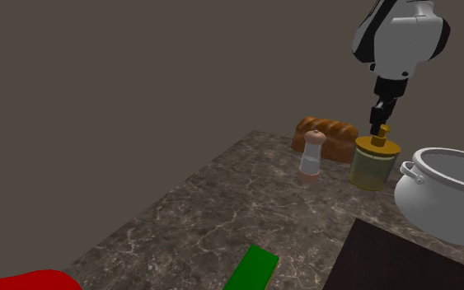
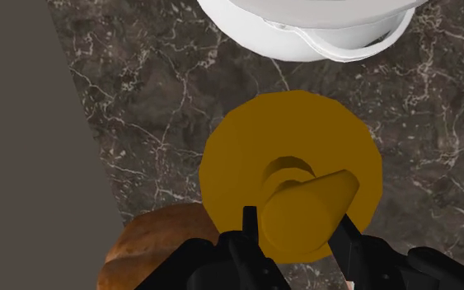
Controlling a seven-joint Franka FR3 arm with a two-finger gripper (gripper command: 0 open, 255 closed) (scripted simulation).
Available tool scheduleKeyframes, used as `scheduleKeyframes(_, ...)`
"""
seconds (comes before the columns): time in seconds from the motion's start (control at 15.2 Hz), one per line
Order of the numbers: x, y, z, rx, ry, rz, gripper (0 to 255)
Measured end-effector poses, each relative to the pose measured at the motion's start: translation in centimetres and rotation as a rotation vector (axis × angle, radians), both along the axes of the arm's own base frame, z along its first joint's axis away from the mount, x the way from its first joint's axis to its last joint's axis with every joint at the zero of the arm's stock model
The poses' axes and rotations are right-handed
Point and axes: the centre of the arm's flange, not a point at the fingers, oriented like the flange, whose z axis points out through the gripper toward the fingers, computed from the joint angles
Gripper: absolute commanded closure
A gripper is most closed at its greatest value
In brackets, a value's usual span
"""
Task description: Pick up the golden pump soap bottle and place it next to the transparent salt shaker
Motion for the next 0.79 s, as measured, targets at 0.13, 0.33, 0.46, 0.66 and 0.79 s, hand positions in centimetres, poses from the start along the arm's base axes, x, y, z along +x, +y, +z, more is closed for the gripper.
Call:
scheduleKeyframes(0.13,0.01,0.00,-0.22,0.000,0.000,0.000,255)
scheduleKeyframes(0.33,0.03,0.01,-0.27,0.000,0.000,0.000,255)
scheduleKeyframes(0.46,0.04,0.01,-0.28,0.000,0.000,0.000,0)
scheduleKeyframes(0.66,0.04,0.00,-0.25,-0.001,-0.001,0.000,0)
scheduleKeyframes(0.79,0.04,0.00,-0.24,-0.001,-0.001,0.000,0)
